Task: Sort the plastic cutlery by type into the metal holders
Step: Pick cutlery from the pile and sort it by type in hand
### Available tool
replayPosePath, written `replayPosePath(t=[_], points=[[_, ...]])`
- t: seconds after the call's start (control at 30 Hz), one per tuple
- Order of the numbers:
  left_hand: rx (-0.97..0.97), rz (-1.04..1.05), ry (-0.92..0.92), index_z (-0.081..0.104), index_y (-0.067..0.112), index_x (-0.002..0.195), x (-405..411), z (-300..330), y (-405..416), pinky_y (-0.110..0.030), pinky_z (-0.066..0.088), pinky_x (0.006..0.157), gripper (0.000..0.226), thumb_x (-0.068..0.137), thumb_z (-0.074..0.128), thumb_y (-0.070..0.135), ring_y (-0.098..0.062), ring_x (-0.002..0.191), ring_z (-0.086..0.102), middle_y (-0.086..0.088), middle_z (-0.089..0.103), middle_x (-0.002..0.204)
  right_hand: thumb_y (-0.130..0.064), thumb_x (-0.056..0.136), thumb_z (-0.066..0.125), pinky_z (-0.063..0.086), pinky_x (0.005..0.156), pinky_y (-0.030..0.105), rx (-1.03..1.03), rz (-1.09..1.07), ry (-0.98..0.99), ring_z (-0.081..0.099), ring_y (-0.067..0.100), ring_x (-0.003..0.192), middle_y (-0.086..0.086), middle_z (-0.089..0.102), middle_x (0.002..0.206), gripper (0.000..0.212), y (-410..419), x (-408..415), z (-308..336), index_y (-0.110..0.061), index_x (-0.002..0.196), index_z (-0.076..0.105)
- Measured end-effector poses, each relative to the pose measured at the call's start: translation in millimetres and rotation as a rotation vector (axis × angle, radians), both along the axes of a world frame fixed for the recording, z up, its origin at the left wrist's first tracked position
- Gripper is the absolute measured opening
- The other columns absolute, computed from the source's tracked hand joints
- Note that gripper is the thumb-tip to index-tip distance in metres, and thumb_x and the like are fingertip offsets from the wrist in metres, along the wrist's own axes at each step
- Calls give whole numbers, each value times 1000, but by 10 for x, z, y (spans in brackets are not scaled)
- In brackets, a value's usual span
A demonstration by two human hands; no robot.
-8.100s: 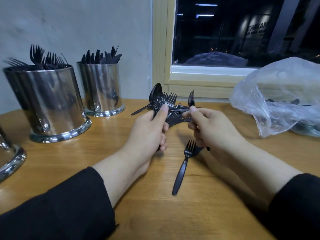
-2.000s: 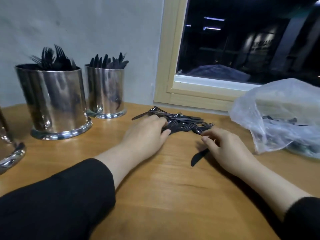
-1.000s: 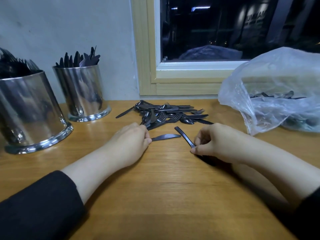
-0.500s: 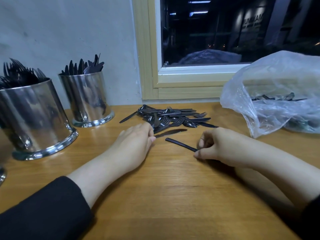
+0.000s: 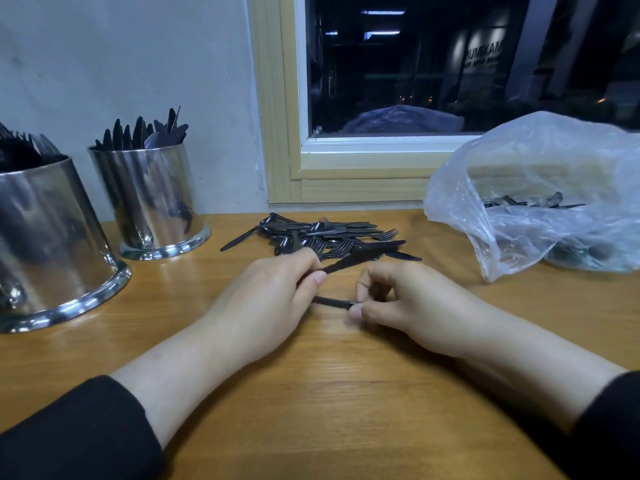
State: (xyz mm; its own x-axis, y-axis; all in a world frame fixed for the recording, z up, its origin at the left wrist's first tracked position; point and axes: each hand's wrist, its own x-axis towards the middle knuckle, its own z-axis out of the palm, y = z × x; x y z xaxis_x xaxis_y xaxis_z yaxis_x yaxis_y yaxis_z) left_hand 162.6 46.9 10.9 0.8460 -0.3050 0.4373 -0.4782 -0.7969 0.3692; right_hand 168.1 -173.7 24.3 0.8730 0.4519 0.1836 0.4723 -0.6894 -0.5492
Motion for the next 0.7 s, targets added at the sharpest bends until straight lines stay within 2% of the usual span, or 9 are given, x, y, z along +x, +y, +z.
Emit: replayPosePath(t=[0.03,0.1,0.23,0.3,0.37,0.4,0.47,0.57,0.7], points=[[14,-2,61,54,28,95,-1,-2,1,-32,44,73,17,105,45,39,-11,80,56,9,64,81,-31,86,76,40,61,15,54,-4,-39,51,1,61,-15,64,68,17,24,-10,-11,-24,79,62],[-1,-14,156,51,30,94,2,-24,3,-30,45,72,18,106,42,40,-8,76,56,8,62,78,-31,85,78,40,63,13,170,-37,-109,54,0,64,-13,65,72,16,39,3,-31,-26,80,64],[-186,32,160,49,30,86,63,-54,28,-21,37,63,23,107,41,38,-12,72,53,7,58,73,-34,89,73,44,71,16,402,-218,-253,60,0,75,-14,68,84,9,-98,219,-130,-30,92,66],[-279,63,158,51,30,83,86,-55,46,-20,35,60,25,104,47,43,-11,68,50,7,57,70,-28,96,65,43,77,18,295,-273,-347,59,-4,85,-19,68,92,5,-174,384,-171,-32,99,67],[-304,82,160,52,29,82,104,-62,55,-21,35,59,25,102,51,45,-8,64,47,7,56,68,-19,99,60,36,82,15,107,-292,-402,55,-2,93,-14,66,108,21,-240,581,-230,-24,118,68],[-306,89,155,52,29,81,105,-66,54,-21,34,59,25,102,52,43,-7,63,46,7,55,67,-16,99,59,35,85,17,5,-299,-399,56,7,102,-5,65,115,27,-271,682,-256,-19,126,65],[-309,101,147,51,30,79,105,-67,51,-20,34,58,26,102,53,41,-7,62,46,7,54,66,-17,101,55,42,93,30,-171,-302,-321,57,24,112,5,63,126,32,-299,824,-281,-16,133,59],[-293,122,141,52,28,81,106,-67,64,-25,37,62,25,102,52,43,-12,67,50,5,56,67,-22,103,50,46,96,40,-286,-302,-228,58,28,115,4,63,128,28,-299,891,-278,-17,127,64],[-308,146,139,54,29,84,118,-55,105,-33,42,67,24,101,51,45,-16,72,54,3,61,72,-28,99,59,49,91,43,-309,-317,-274,61,24,106,-4,67,109,20,-283,823,-243,-20,109,73]])
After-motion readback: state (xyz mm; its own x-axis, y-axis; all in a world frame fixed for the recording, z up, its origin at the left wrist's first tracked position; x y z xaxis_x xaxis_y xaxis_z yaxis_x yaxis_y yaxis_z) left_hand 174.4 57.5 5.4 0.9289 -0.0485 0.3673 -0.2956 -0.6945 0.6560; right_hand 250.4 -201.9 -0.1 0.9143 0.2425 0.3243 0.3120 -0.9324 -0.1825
